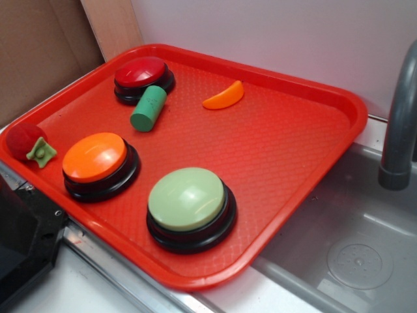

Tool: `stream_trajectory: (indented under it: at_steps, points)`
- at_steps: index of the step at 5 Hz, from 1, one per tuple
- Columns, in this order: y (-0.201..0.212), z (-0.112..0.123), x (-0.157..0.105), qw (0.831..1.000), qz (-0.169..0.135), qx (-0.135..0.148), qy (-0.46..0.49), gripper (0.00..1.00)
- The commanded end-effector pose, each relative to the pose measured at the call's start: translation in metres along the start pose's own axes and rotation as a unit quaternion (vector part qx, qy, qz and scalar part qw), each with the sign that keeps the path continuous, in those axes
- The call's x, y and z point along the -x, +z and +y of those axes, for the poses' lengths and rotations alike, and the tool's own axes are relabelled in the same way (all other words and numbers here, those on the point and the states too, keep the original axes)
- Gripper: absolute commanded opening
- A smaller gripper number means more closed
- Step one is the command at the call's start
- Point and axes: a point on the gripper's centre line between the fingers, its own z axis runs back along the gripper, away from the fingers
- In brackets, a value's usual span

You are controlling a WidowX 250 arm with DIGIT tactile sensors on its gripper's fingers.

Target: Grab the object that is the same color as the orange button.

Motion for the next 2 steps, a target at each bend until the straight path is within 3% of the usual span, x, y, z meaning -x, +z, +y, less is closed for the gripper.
stream_trajectory:
  at_steps: [1, 2]
  points:
    - [0.000, 0.000, 0.000, 1.000, 0.000, 0.000, 0.000, 1.00]
    - [-0.026, 0.011, -0.035, 1.000, 0.003, 0.005, 0.004, 1.00]
